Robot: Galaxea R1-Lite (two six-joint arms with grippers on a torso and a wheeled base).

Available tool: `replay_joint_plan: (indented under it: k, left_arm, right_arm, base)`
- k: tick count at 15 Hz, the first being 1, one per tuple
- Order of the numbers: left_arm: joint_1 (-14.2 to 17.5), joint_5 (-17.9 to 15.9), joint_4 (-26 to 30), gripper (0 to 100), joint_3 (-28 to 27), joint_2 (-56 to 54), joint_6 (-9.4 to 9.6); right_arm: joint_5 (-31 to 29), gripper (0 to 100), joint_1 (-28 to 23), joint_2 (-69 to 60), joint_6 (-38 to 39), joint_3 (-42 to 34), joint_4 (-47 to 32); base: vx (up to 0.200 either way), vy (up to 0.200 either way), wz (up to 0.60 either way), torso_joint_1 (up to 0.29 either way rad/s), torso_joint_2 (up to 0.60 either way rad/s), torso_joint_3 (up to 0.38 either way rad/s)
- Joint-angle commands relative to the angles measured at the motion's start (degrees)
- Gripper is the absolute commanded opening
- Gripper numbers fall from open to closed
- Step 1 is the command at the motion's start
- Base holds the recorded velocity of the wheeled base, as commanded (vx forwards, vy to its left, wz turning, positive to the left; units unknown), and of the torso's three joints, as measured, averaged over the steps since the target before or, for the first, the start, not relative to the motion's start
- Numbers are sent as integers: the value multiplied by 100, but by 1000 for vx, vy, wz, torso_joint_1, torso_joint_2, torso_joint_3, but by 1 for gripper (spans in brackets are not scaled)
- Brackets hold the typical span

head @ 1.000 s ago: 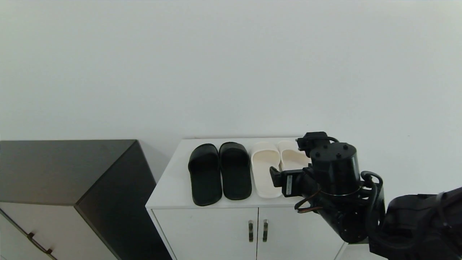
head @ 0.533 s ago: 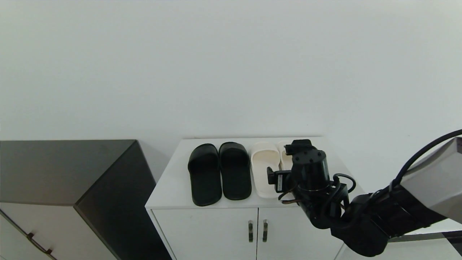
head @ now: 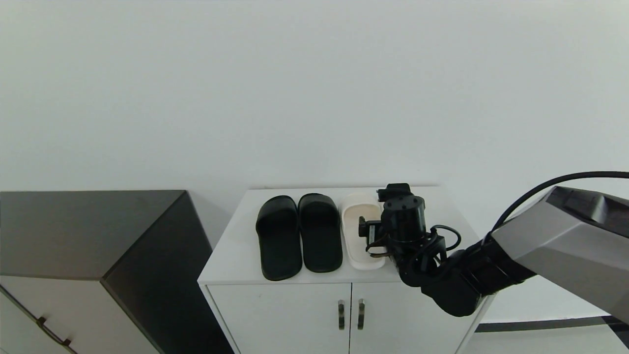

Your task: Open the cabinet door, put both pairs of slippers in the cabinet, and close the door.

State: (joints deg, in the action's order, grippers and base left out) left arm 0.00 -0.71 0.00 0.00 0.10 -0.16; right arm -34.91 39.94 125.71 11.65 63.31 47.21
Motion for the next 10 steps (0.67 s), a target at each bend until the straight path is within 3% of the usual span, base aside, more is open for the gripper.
replay_joint_plan:
  k: [1,4,5,10]
  left_arm:
    - [0,0,0,0,0,-1,-2]
    - [0,0,0,0,0,-1,-11]
    - [0,0,0,0,0,-1,-11]
    - [0,0,0,0,0,-1,-19]
  right_arm:
    - [20,100,-83,270,-93,305,-2]
    - [37,100,-118,419,-207,525,-2]
    - [64,0,-118,446,-243,604,-2]
    - [90,0,-144,507,-445,745,-2]
  base:
    - [0,0,0,0,0,0]
    - [0,0,0,0,0,0]
    - [0,0,0,0,0,0]
    - [0,0,0,0,0,0]
